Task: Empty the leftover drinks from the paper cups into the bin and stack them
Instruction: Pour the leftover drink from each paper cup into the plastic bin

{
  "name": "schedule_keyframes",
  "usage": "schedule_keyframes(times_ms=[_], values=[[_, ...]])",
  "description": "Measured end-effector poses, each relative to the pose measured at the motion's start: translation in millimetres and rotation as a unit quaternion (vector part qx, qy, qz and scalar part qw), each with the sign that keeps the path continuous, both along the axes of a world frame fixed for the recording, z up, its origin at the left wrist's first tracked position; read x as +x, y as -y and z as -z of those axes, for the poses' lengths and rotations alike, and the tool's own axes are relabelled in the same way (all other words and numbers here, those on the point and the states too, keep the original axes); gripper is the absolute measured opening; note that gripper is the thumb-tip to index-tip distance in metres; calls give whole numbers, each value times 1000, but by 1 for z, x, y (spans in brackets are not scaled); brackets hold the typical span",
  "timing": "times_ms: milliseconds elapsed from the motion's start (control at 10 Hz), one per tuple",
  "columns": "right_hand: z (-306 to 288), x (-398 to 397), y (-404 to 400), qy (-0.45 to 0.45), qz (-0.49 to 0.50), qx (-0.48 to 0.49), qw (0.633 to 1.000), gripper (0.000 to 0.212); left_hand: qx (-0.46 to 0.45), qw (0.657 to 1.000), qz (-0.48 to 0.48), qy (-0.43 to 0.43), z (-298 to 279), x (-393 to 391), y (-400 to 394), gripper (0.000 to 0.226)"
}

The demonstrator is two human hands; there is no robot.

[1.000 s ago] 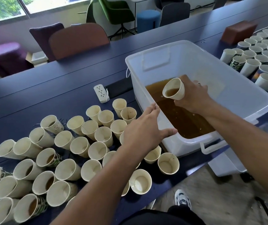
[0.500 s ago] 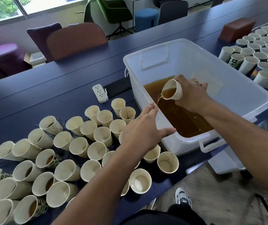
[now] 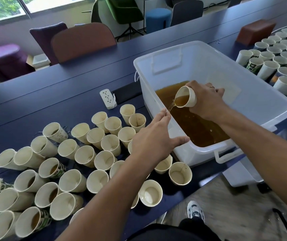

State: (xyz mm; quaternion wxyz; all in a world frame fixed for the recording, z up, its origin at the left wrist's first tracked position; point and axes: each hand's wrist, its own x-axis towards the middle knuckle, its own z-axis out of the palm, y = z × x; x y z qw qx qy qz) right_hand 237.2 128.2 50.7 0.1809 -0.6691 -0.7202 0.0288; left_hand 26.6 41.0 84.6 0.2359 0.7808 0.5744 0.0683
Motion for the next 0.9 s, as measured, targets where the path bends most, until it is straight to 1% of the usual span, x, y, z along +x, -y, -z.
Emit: schedule_keyframes(times_ms=[700,900], values=[[2,-1,1,44,-3,32,999,63,-3,1000,-3,-2,0,2,0,97],[4,0,1,49,-14,46,998,61,-7,1000,-3,-3,-1,2,0,97]])
